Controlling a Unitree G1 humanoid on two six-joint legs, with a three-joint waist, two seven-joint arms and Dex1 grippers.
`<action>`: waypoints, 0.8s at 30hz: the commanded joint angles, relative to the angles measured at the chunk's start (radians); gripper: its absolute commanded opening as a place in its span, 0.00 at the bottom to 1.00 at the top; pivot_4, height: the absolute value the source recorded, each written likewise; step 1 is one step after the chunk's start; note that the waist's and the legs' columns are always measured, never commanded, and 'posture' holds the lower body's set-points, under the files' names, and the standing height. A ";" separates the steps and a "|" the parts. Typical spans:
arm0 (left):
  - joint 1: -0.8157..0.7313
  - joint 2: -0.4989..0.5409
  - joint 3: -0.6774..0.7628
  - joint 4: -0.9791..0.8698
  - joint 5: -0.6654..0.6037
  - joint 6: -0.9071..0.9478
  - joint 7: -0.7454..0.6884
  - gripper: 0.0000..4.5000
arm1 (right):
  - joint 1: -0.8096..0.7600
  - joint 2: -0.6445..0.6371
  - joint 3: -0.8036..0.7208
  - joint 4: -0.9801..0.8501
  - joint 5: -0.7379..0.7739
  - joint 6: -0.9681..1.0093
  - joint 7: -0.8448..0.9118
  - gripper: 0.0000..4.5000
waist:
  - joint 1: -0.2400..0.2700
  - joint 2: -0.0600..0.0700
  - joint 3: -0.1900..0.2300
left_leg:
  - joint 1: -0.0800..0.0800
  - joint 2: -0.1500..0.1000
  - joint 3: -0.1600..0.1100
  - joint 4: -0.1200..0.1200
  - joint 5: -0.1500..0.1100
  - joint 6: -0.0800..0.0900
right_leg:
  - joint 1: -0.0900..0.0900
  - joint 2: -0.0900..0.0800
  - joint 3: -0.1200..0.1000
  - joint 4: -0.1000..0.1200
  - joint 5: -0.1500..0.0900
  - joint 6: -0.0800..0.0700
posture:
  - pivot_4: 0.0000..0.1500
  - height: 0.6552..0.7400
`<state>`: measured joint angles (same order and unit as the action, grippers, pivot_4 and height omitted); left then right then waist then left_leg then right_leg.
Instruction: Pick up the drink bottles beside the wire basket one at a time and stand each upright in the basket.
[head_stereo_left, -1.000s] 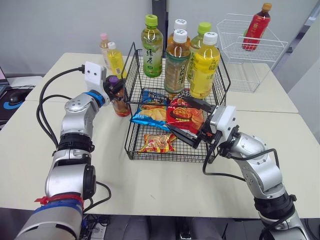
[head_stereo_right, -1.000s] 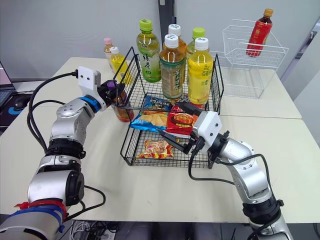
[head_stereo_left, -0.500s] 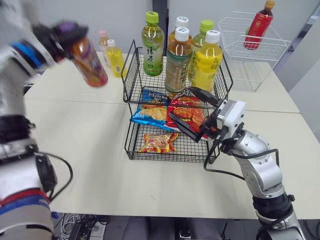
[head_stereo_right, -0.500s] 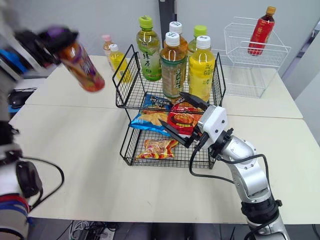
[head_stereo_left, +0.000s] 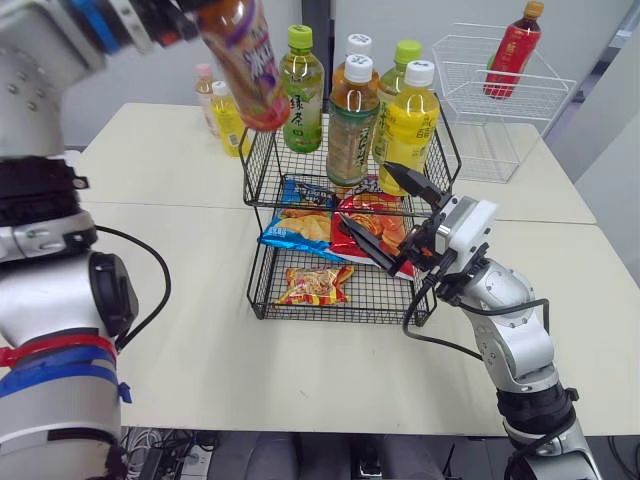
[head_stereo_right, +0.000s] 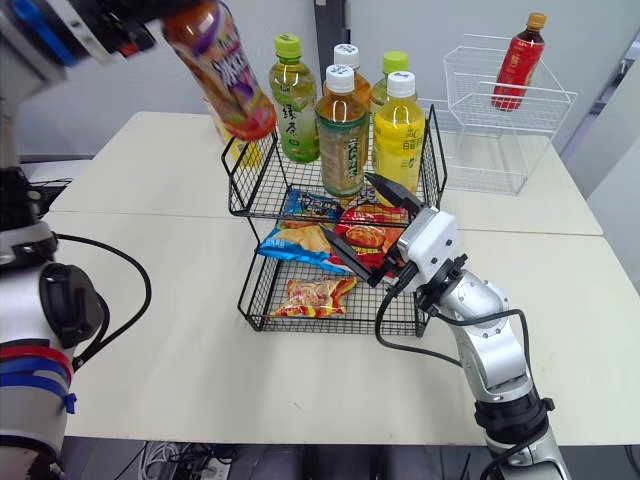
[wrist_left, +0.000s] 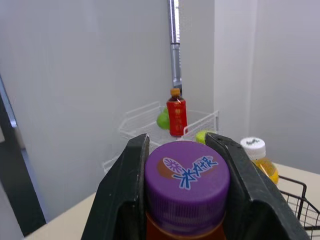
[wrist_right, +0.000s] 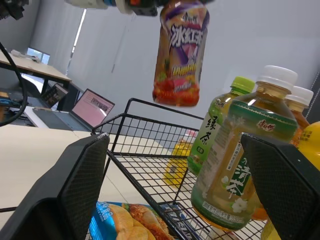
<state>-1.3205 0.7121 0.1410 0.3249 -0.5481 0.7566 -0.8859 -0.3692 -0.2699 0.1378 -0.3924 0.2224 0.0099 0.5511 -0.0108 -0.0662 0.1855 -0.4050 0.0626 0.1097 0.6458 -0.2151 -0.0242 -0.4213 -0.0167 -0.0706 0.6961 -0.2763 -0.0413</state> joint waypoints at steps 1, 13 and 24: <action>-0.008 -0.035 -0.001 -0.025 0.011 -0.053 0.001 0.30 | -0.001 0.001 -0.018 -0.041 -0.001 -0.017 -0.017 1.00 | 0.000 0.000 0.000 | 0.000 0.000 0.000 0.000 0.000 0.000 | 0.000 0.000 0.000 0.000 0.000 0.000 | 1.00 1.00; 0.061 -0.081 -0.063 0.050 0.106 -0.148 -0.026 0.48 | 0.013 -0.001 -0.009 -0.056 -0.024 0.000 -0.047 1.00 | -0.014 0.001 0.000 | 0.003 0.000 0.002 0.000 0.000 0.000 | 0.001 0.000 0.002 0.001 0.000 0.000 | 1.00 1.00; 0.071 -0.048 0.039 0.039 0.057 -0.139 -0.015 1.00 | 0.007 -0.003 -0.025 -0.070 -0.014 0.005 -0.048 1.00 | -0.017 0.001 0.000 | 0.003 0.000 0.002 0.000 0.000 0.000 | 0.001 0.000 0.002 0.001 0.000 0.000 | 1.00 1.00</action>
<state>-1.2318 0.6341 0.1198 0.4157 -0.4579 0.6124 -0.9056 -0.3487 -0.2687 0.1390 -0.4127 0.1992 0.0279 0.5124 -0.0282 -0.0655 0.1853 -0.4019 0.0625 0.1116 0.6456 -0.2150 -0.0245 -0.4202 -0.0165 -0.0682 0.6976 -0.2763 -0.0414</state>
